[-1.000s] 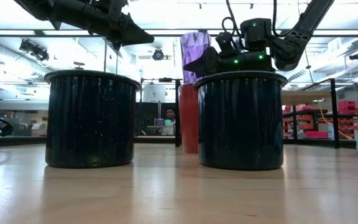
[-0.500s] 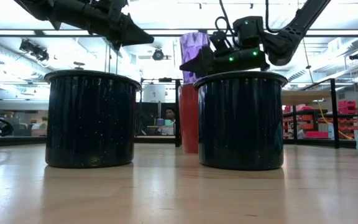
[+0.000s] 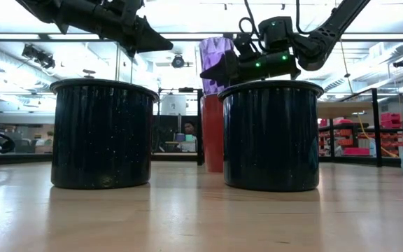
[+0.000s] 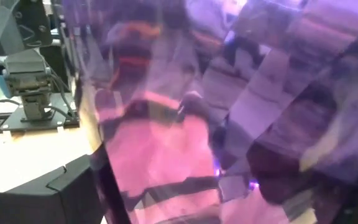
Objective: Stack small to large cups/mugs on shelf
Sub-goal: Put the purple cup on the shelf
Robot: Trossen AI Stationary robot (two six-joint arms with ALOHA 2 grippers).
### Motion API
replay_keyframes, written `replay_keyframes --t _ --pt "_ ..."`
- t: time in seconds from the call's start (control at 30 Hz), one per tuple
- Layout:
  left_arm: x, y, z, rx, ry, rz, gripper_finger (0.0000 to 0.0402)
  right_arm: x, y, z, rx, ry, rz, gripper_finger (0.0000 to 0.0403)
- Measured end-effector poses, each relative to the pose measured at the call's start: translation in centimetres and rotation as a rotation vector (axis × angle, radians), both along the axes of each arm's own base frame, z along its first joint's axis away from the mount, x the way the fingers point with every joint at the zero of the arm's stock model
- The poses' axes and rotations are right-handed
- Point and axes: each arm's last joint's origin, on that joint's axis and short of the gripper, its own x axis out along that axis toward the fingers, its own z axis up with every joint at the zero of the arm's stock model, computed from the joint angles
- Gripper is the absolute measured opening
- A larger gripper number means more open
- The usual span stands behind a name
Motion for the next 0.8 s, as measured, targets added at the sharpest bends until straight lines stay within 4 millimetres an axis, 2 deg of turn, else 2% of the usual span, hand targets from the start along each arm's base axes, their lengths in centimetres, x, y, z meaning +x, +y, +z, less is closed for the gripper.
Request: replay_keyframes --t 0.43,0.8 --pt "-0.04 -0.01 -0.21 -0.006 0.022 0.001 0.0024 -0.64 -0.40 0.22 0.006 0.042 0.017 0.0400" --pt "-0.05 -0.01 -0.28 -0.015 0.026 0.002 0.0014 -0.67 -0.37 -0.05 0.011 0.071 0.019 0.0400"
